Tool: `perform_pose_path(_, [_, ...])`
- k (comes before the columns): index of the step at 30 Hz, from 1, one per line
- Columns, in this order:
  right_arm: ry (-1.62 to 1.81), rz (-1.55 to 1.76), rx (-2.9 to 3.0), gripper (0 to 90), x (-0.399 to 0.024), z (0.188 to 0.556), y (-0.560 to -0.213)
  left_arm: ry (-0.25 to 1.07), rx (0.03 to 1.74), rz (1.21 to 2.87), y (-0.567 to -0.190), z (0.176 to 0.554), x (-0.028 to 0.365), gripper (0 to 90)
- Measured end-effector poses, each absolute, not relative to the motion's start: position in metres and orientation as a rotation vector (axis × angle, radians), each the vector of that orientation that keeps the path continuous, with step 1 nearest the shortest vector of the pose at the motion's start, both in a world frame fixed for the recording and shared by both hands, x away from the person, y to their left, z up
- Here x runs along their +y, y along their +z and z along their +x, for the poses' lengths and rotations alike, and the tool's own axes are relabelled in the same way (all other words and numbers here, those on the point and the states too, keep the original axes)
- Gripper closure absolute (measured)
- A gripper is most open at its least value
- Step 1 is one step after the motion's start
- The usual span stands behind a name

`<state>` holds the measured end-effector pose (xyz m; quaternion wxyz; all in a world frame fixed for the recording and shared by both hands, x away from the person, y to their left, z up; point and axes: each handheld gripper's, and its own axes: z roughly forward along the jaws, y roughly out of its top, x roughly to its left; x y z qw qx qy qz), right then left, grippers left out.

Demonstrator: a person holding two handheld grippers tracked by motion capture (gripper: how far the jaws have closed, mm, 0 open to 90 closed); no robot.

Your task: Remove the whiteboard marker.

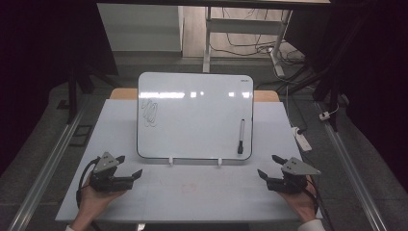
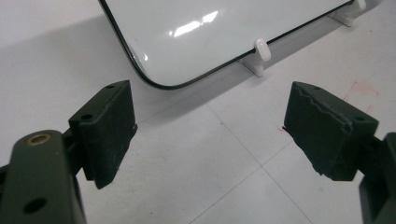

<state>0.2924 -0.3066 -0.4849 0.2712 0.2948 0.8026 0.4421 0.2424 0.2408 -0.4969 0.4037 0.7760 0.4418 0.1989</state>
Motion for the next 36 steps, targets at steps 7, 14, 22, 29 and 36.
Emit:
perform_pose_path(7, [1.193, 0.806, 2.152, 25.1, -0.307, 0.291, -0.487, 0.517, 1.114, 1.947, -0.497, 0.242, 0.241, 17.2])
perform_pose_path(14, [1.172, 0.815, 2.143, 26.5, -0.302, 0.289, -0.484, 0.524, 1.113, 1.950, -0.498, 0.244, 0.241, 17.2])
perform_pose_path(22, [1.111, 0.848, 2.144, 30.5, -0.293, 0.291, -0.481, 0.520, 1.112, 1.957, -0.500, 0.245, 0.240, 17.5])
perform_pose_path(29, [1.072, 0.906, 2.116, 37.7, -0.272, 0.304, -0.461, 0.519, 1.105, 1.957, -0.500, 0.245, 0.240, 17.7])
perform_pose_path(36, [1.056, 1.028, 2.096, 46.9, -0.234, 0.345, -0.436, 0.518, 1.101, 1.966, -0.501, 0.247, 0.239, 17.8])
